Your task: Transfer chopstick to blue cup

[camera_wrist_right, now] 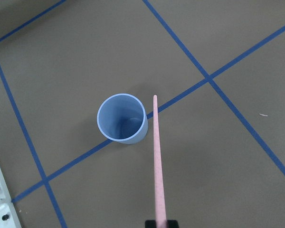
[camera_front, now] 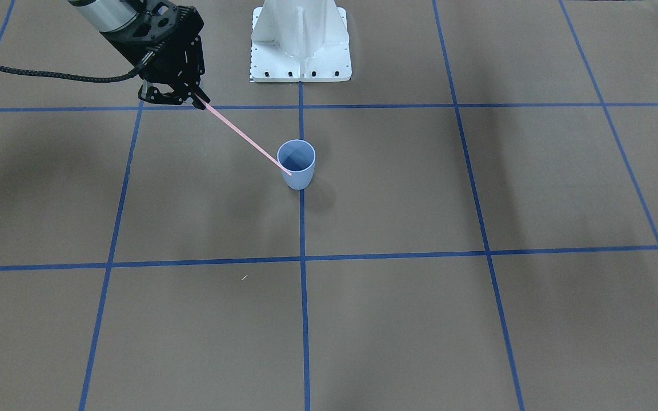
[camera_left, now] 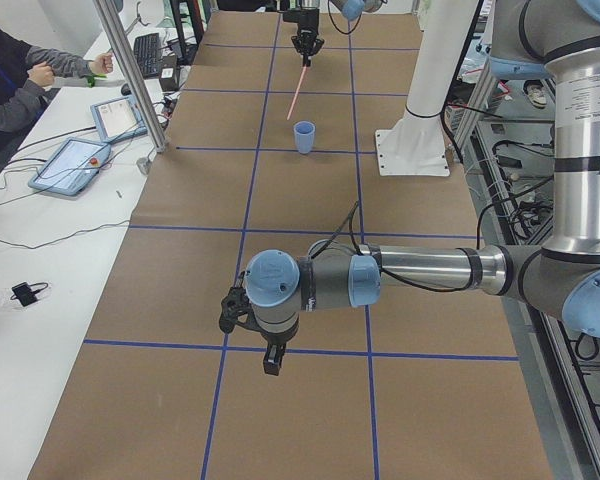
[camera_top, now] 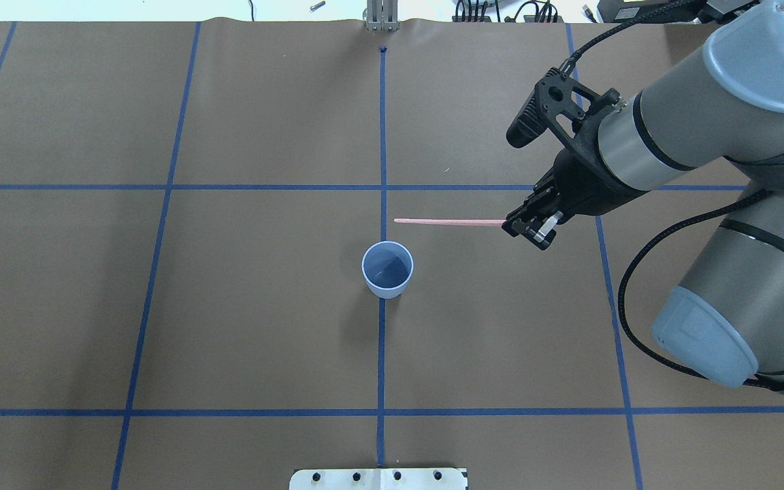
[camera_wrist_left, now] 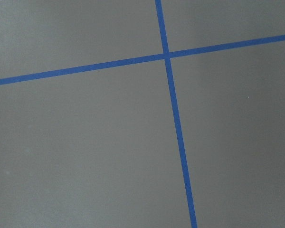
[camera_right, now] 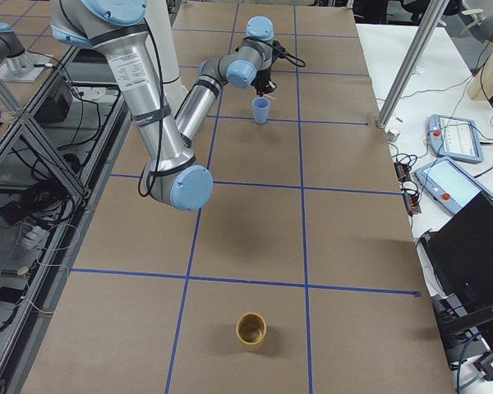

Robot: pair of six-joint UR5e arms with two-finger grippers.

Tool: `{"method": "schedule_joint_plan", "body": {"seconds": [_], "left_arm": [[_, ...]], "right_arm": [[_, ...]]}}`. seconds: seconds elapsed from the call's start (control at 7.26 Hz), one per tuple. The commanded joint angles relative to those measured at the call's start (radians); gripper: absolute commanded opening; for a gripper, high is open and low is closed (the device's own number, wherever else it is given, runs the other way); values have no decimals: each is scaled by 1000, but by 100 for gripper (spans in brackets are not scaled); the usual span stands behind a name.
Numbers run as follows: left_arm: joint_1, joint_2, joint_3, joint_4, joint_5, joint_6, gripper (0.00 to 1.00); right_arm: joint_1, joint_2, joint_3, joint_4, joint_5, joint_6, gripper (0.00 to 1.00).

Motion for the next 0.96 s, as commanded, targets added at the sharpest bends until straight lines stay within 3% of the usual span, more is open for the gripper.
{"method": "schedule_joint_plan", "body": {"seconds": [0.0,0.28,0.55,0.83], "left_arm": [[0,0,0,0,0,-2,98],[0,0,2,0,0,-2,98],[0,0,2,-2,0,-2,98],[0,0,2,-2,0,-2,98]], "right_arm": [[-60,10,37,-84,-65,-7,0],[-108,49,59,-171,-113,-7,0],[-126,49,70,-179,-129,-7,0],[-190,49,60,-179,-212,-5,0]]}}
